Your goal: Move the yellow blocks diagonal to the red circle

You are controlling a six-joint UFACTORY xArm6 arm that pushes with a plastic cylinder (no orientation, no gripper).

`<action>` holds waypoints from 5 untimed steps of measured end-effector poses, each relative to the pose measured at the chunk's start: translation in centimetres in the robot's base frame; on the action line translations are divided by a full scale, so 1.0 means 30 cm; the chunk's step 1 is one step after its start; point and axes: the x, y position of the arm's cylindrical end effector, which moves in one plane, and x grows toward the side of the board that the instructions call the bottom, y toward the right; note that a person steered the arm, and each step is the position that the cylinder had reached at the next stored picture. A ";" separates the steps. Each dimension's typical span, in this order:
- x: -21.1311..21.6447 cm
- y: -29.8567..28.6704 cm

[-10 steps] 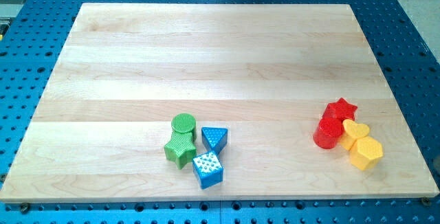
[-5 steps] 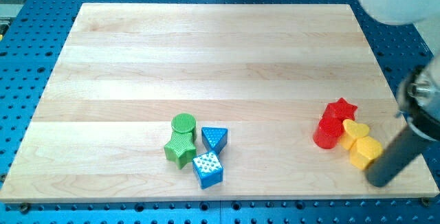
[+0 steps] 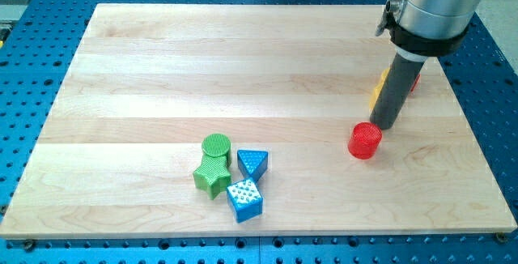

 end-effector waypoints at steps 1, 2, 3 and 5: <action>-0.001 0.033; -0.025 0.050; -0.106 0.057; -0.110 -0.002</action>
